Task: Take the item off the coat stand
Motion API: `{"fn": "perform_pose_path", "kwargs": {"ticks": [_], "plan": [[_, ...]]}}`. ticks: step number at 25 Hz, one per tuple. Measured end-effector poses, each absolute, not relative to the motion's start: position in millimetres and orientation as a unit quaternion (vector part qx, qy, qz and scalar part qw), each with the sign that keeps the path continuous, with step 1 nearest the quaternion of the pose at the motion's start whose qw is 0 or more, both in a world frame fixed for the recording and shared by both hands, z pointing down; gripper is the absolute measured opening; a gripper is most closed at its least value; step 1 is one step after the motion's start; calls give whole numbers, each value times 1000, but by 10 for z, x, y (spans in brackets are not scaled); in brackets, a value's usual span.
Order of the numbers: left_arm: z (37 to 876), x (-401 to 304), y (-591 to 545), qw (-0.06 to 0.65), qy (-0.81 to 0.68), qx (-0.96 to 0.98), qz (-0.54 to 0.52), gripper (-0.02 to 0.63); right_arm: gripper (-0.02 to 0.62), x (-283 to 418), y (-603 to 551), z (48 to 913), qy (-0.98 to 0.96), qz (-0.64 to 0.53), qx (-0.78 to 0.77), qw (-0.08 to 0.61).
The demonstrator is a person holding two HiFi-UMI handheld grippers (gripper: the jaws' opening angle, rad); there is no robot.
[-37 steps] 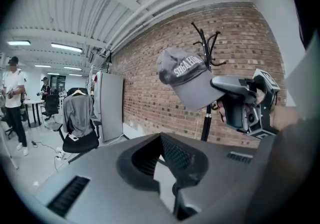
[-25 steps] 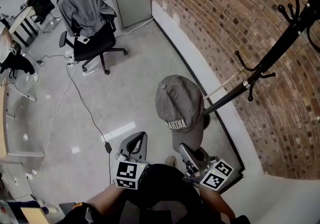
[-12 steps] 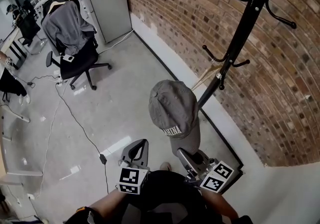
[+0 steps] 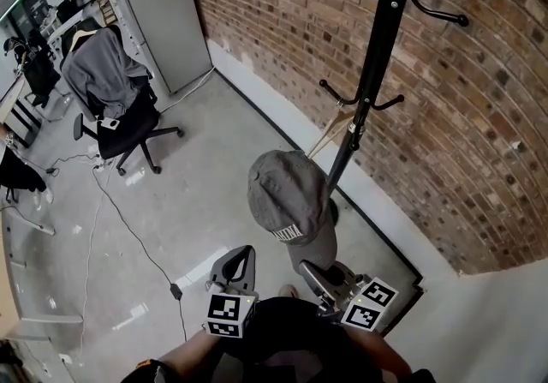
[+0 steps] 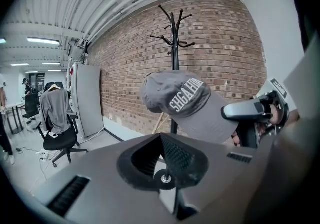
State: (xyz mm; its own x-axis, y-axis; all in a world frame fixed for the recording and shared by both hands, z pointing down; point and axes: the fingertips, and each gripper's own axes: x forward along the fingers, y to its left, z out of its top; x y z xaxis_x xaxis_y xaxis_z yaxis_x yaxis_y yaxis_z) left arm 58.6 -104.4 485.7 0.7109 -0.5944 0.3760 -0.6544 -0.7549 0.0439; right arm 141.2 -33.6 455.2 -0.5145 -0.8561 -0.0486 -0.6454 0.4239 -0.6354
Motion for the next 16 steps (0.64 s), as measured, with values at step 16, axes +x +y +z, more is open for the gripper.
{"fn": "perform_pose_path", "kwargs": {"ticks": [16], "plan": [[4873,479,-902,88,-354,914,177,32,32,1324,-217,4573,829,-288,-440,192]]}}
